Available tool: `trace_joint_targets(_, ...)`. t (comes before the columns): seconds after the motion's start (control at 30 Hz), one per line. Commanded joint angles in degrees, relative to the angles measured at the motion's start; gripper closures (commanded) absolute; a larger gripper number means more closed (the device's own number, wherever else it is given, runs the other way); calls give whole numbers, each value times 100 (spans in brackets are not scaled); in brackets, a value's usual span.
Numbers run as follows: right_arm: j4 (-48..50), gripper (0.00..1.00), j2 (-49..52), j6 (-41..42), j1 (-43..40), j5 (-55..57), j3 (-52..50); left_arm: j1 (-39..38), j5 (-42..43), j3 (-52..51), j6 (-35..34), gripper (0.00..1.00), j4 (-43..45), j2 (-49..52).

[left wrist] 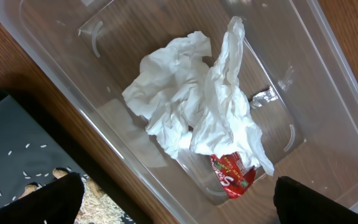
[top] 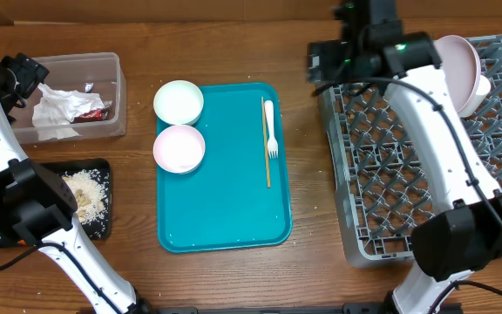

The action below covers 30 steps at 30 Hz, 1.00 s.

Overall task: Sort waste into correct bins and load items into the dishwasher rack
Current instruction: 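Set the plate upright in the rack and release with the right gripper, then reach the right gripper to the pink bowl and grip its rim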

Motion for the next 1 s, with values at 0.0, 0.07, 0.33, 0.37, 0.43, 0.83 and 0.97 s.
trace_joint_targets(0.0,437,0,-109,31,483,-1733,-153,-37,-76,-15,-33,0,7,-72)
trace_joint_targets(0.07,697,0,-74,166,785,-1722,-341,-35,-76,-15,-33,0,4,-72)
trace_joint_targets(0.33,1073,8,844,960,2050,-1346,-621,-37,-76,-15,-33,1,4,-72)
trace_joint_targets(0.37,1108,10,960,960,2153,-1346,-621,-37,-76,-15,-33,0,7,-72)
trace_joint_targets(0.43,1178,13,1176,953,2393,-1344,-621,-33,-76,-15,-33,0,7,-72)
trace_joint_targets(0.83,1558,24,1355,-299,3790,-352,-621,-35,-76,-15,-33,0,4,-72)
trace_joint_targets(0.97,1825,27,1598,-297,3967,-334,-621,-31,-76,-15,-33,0,4,-72)
